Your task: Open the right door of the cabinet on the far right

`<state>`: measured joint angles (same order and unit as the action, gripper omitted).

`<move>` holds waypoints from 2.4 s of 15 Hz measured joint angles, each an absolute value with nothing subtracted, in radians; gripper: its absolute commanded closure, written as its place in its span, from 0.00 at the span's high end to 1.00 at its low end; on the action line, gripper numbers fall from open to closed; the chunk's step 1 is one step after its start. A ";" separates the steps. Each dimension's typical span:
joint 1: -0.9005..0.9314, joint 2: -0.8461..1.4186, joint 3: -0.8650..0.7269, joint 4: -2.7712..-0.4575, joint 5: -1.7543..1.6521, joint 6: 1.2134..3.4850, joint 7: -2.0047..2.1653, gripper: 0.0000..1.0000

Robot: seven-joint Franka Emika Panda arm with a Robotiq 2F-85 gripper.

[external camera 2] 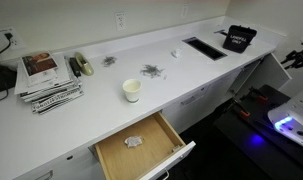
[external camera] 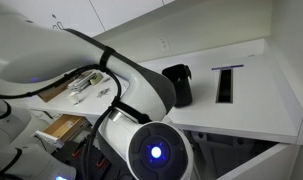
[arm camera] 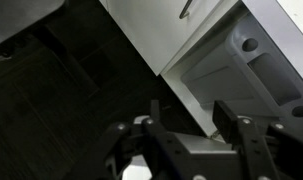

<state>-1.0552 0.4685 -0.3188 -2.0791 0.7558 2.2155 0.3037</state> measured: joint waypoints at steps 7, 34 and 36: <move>-0.894 0.548 -0.291 -2.153 0.850 2.557 0.299 0.00; -0.747 1.052 -0.576 -1.810 0.595 2.828 0.564 0.00; -0.781 1.070 -0.567 -1.774 0.595 2.827 0.564 0.00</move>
